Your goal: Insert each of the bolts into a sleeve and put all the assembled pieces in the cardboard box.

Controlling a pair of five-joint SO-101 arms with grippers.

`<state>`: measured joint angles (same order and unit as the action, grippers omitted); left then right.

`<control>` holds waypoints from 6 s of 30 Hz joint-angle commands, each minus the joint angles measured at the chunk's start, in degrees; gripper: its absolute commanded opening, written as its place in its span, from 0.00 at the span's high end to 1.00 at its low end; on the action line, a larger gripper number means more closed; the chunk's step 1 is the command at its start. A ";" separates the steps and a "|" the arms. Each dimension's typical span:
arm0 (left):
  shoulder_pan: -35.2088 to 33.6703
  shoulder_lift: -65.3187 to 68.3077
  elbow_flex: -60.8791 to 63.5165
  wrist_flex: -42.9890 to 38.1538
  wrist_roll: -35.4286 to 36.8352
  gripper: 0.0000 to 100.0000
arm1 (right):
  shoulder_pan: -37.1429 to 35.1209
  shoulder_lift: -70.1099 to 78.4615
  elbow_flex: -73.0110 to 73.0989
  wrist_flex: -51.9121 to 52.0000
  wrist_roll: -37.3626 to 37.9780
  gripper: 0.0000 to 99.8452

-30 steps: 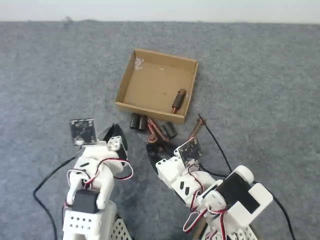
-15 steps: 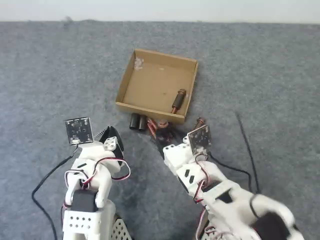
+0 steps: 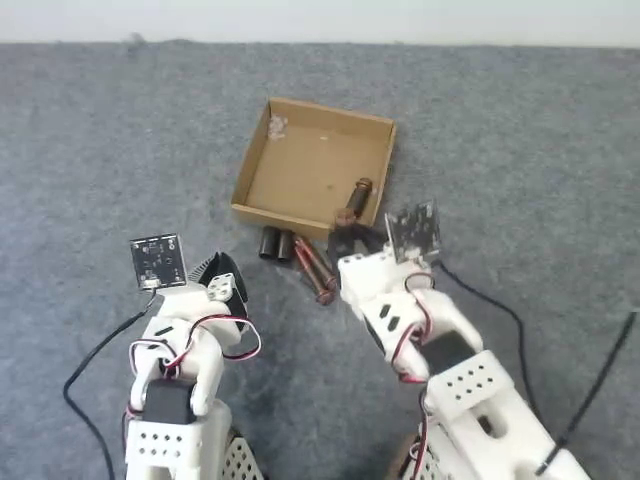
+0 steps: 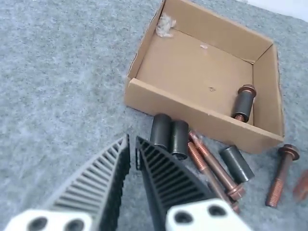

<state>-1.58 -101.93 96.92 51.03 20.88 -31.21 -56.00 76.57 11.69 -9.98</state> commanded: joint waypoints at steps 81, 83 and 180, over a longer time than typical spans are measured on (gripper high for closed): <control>-0.18 1.23 -0.31 -0.18 -5.54 0.98 | 2.95 56.84 -70.15 38.29 -3.87 0.84; -0.18 1.23 -0.31 -0.18 -5.54 0.98 | 2.95 53.23 -70.07 42.07 -3.96 0.91; -0.53 1.23 -0.22 -0.26 -5.54 0.98 | 14.11 29.85 -39.56 55.69 15.30 0.99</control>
<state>-1.76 -101.93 96.92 51.03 15.78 -20.22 -18.73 33.85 66.64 4.79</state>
